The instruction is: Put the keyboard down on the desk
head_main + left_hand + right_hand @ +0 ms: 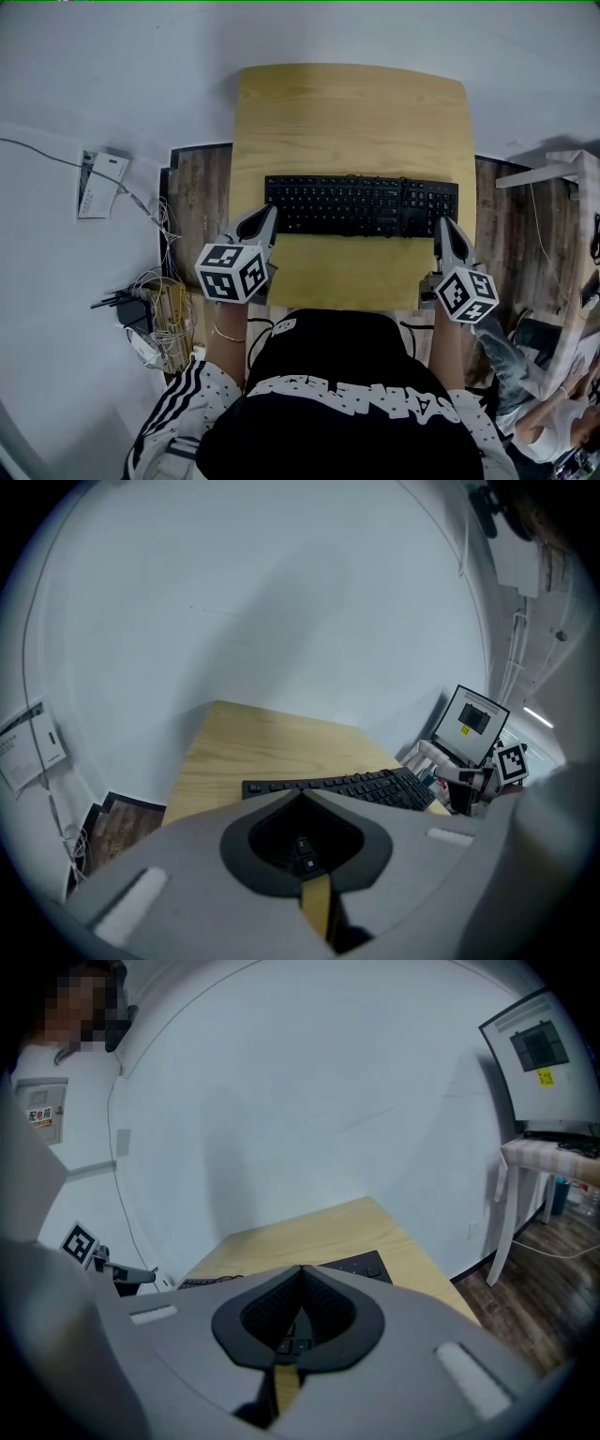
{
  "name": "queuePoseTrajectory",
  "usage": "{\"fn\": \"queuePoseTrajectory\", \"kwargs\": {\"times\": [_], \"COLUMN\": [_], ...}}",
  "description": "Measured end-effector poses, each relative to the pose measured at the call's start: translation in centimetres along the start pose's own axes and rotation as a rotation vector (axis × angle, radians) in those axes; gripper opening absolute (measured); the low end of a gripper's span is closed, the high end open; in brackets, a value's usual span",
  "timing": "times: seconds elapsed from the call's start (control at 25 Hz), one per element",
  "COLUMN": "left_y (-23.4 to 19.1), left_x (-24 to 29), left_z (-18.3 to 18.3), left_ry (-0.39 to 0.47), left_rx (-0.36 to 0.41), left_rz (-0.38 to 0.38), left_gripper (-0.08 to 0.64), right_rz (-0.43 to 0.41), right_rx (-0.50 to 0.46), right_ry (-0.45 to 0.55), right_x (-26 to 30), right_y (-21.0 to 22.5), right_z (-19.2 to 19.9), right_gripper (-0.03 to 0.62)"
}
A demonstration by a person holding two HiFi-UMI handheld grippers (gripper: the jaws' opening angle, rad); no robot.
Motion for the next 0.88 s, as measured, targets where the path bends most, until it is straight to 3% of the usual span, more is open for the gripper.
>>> {"fn": "queuePoseTrajectory", "kwargs": {"times": [0.88], "left_y": [1.6], "left_x": [-3.2], "left_z": [-1.0], "left_ry": [0.075], "left_rx": [0.053], "left_rz": [0.128], "left_gripper": [0.002], "right_rz": [-0.084], "right_rx": [-0.095], "right_ry": [0.042], "right_x": [-3.0], "right_y": [-5.8], "right_z": [-1.2], "right_gripper": [0.011]}}
Point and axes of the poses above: the fingertips, and each gripper's own axes: x forward along the fingers, y to its right, z out of its underside, the point moved 1 cm from there along -x, backward along the fingers, and after that the axes turned 7 degrees about y, right-handed, at the moved point
